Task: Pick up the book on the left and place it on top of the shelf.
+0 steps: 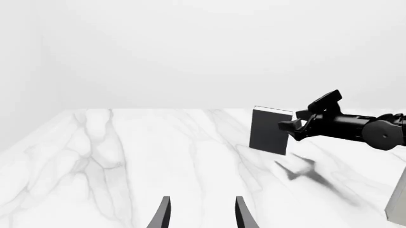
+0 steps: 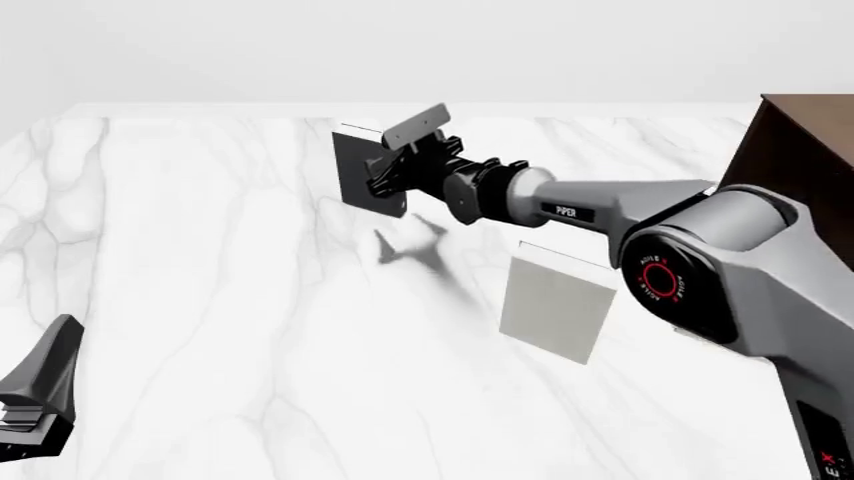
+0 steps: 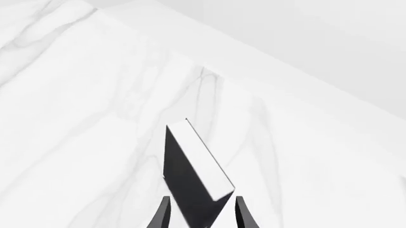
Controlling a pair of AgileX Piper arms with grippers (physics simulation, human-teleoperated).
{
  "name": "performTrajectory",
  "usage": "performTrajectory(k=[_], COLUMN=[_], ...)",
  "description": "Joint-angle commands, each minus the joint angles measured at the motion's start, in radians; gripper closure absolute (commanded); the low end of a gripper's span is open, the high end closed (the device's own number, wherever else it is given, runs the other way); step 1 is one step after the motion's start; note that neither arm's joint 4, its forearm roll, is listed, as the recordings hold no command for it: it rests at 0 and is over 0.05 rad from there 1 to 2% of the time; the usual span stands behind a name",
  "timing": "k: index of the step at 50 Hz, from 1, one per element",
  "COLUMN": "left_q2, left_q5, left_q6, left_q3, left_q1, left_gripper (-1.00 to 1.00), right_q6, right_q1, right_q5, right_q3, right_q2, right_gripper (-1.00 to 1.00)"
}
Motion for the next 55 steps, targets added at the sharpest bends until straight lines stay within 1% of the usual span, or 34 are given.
performTrajectory(k=[1, 33, 55], left_q2=[0.000, 0.000, 0.000], left_q5=[0.000, 0.000, 0.000], left_q6=[0.000, 0.000, 0.000], left_q3=[0.000, 0.000, 0.000], left_q1=[0.000, 0.000, 0.000], left_gripper=[-1.00, -1.00, -1.00], right_q6=[0.000, 0.004, 0.006], right_q1=[-0.004, -0.013, -0.016], right_q5=[0.015, 0.041, 0.049], right_q3=[-0.045, -0.135, -0.159], right_q2=[0.040, 0.111, 0.132], right_gripper=[-1.00, -1.00, -1.00])
